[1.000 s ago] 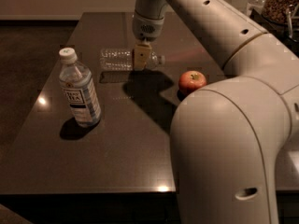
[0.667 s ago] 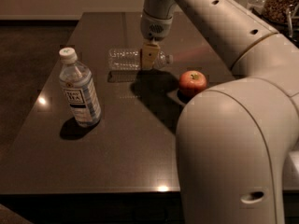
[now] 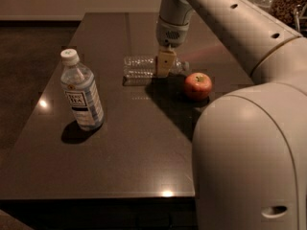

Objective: Move water bottle near apple

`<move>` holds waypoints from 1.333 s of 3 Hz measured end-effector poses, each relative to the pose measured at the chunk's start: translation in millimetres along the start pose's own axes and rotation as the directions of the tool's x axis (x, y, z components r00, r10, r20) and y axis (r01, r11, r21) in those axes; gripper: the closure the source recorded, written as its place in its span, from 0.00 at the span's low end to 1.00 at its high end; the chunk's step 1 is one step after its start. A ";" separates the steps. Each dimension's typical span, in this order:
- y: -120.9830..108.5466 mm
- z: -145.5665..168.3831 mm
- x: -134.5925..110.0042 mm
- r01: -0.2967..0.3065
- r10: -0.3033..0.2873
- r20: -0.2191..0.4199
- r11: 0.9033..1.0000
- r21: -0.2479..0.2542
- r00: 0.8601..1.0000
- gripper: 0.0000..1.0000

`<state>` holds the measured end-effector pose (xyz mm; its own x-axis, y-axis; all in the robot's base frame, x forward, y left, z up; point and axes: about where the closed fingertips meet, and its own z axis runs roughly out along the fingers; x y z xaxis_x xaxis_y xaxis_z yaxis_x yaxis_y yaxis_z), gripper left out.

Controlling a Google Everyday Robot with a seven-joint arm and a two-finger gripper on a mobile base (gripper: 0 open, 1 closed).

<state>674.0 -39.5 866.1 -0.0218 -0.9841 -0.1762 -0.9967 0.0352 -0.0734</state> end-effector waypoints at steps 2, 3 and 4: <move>14.1 8.7 14.7 -0.001 0.001 -0.007 0.999 -0.040 1.000 0.66; 18.0 11.8 17.8 0.000 0.000 -0.006 0.998 -0.055 1.000 0.35; 21.9 16.6 18.8 0.003 -0.003 0.004 0.998 -0.068 1.000 0.12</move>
Offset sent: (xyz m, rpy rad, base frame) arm -0.0362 -0.0271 -0.0123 -0.0372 0.1049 0.0145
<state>653.1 -54.4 844.9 -0.0190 -0.9835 -0.1799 -0.9998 0.0205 -0.0065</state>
